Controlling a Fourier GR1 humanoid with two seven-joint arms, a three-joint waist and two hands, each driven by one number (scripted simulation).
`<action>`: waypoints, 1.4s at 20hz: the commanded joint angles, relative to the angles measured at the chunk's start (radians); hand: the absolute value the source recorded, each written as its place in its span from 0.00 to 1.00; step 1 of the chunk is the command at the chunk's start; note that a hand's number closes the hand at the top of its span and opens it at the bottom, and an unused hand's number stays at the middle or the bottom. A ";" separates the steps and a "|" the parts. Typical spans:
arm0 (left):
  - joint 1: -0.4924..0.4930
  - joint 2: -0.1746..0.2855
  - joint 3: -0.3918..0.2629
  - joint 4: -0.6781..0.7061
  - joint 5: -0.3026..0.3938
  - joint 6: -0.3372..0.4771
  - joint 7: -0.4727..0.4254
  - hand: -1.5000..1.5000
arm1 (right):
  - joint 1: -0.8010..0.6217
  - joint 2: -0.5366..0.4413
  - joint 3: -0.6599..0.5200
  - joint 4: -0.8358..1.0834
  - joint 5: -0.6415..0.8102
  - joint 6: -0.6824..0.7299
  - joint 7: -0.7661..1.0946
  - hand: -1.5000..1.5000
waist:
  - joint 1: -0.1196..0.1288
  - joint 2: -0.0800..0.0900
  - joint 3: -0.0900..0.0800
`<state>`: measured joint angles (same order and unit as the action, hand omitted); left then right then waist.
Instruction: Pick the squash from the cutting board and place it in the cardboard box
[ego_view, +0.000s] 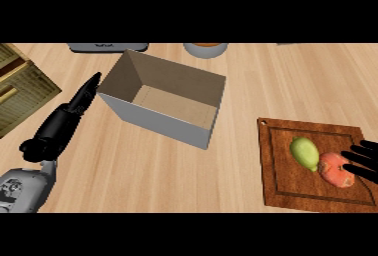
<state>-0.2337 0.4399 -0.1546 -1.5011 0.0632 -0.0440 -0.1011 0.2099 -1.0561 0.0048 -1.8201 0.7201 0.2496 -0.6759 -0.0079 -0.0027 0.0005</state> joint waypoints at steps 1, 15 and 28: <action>0.045 0.023 0.036 -0.044 0.010 -0.067 -0.010 0.50 | -0.040 0.094 0.034 0.025 0.094 -0.004 0.035 0.00 | 0.011 0.002 0.000; -0.011 -0.097 0.068 0.006 -0.102 -0.070 0.022 0.50 | -0.110 0.278 0.057 0.140 0.343 -0.023 -0.001 0.00 | 0.005 0.003 -0.001; -0.012 -0.146 0.120 0.005 -0.146 -0.128 0.013 0.50 | -0.181 0.355 -0.002 0.243 0.455 0.001 -0.065 0.00 | 0.004 0.003 -0.001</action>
<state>-0.2116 0.3125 -0.0506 -1.5345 -0.0687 -0.1534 -0.0867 0.0339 -0.7201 0.0300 -1.5671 1.1454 0.2378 -0.7410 -0.0004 -0.0005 0.0005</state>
